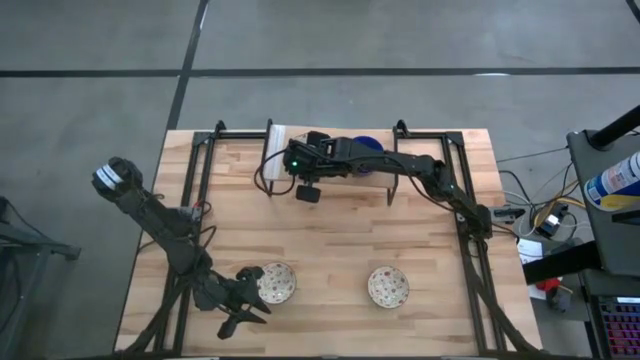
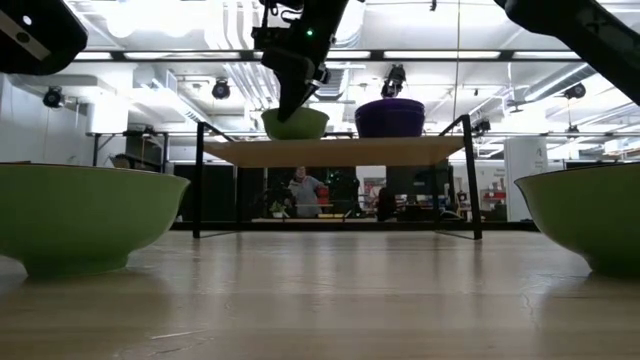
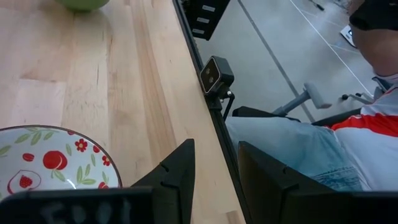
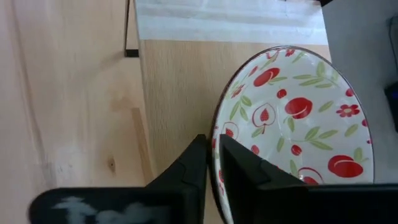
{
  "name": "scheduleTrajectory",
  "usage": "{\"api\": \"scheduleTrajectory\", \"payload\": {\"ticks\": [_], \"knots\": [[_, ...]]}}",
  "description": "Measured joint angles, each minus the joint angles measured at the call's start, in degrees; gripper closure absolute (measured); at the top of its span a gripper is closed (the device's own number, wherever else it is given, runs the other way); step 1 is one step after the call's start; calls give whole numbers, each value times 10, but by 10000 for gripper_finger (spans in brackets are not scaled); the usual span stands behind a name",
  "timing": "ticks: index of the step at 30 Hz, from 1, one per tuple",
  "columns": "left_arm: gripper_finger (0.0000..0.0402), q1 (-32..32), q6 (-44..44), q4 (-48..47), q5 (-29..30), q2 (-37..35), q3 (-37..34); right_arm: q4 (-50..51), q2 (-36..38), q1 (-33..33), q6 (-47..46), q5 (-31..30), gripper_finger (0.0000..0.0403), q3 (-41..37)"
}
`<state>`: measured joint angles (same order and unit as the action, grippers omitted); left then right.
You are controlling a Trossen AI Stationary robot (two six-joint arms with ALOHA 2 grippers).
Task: Pick & Place Mini bowls
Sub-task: Put the top red patterned bowl on the shelf, then stack the left red patterned bowl on the red patterned bowl on the shelf
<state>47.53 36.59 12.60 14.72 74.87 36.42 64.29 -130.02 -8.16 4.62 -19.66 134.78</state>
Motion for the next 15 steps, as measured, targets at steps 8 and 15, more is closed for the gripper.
{"api": "scheduleTrajectory", "payload": {"ticks": [8,15], "knots": [[287,0,1,0,0,0,0,0,0,0,3,-2,318,0],[287,0,0,0,0,0,0,0,11,0,5,-14,315,2]]}}
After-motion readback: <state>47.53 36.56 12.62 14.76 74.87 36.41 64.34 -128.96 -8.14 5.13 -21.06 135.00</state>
